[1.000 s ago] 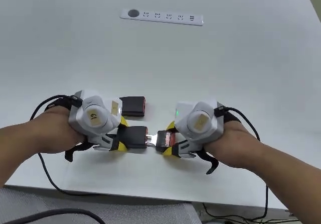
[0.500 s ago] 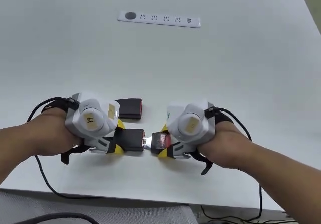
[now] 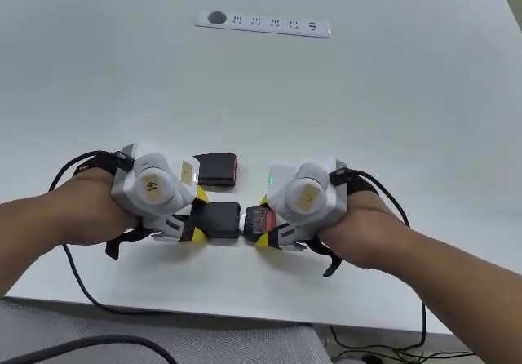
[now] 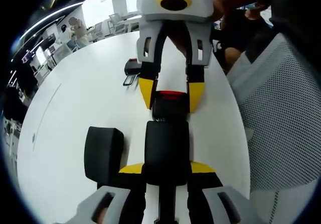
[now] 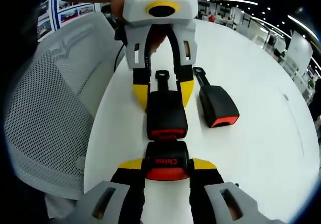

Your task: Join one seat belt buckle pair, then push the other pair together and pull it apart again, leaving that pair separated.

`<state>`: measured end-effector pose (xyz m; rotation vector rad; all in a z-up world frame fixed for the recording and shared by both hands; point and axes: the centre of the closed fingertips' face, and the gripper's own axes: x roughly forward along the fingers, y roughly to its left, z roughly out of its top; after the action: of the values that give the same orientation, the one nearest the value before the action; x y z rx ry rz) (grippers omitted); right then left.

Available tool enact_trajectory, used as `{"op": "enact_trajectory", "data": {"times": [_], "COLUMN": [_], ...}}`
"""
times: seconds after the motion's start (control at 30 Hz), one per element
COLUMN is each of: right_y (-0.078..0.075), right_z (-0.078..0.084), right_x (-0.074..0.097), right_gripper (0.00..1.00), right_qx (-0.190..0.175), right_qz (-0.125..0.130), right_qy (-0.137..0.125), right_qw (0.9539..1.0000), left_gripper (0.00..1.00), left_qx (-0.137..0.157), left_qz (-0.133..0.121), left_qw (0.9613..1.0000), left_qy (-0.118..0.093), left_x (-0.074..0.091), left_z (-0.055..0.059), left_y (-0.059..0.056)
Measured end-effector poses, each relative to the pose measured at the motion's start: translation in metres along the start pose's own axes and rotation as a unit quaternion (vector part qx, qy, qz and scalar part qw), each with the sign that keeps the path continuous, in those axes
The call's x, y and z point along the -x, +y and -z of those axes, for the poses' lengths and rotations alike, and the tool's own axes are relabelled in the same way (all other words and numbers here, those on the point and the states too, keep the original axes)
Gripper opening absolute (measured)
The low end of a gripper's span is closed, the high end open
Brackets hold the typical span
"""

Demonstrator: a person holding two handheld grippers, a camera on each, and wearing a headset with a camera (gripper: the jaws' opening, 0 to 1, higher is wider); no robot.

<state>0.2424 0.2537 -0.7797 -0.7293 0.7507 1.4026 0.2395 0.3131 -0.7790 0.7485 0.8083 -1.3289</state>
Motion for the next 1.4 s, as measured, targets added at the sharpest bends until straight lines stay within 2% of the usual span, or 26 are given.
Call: {"op": "enact_trajectory", "data": {"times": [0.37,0.4,0.43,0.8,1.4], "right_y": [-0.0005,-0.0023,-0.0023,-0.0072,-0.0045], "right_z": [0.0002,0.0023,0.0064,0.0049,-0.0004], "right_x": [-0.0036,-0.0066,-0.0063,-0.0068,-0.0023], "right_gripper": [0.28,0.28,0.28,0.29,0.29], "right_qx": [-0.005,-0.012,-0.004,-0.013,-0.012], "right_qz": [-0.010,-0.012,-0.016,-0.009,-0.003], "right_qy": [-0.002,0.001,0.009,0.008,0.004], "right_qw": [0.9999,0.9999,0.9998,0.9998,0.9999], "left_gripper": [0.31,0.31,0.31,0.31,0.31], "left_qx": [-0.003,-0.001,0.000,-0.001,0.007], "left_qz": [0.001,0.003,0.001,0.005,0.003], "left_qw": [1.0000,1.0000,1.0000,0.9999,0.9998], "left_qy": [-0.004,-0.003,-0.005,-0.011,-0.018], "left_x": [0.0000,0.0009,0.0013,0.0009,0.0014], "left_z": [0.0004,0.0014,0.0012,0.0040,0.0033], "left_y": [0.0009,0.0000,0.0004,0.0035,0.0041]}}
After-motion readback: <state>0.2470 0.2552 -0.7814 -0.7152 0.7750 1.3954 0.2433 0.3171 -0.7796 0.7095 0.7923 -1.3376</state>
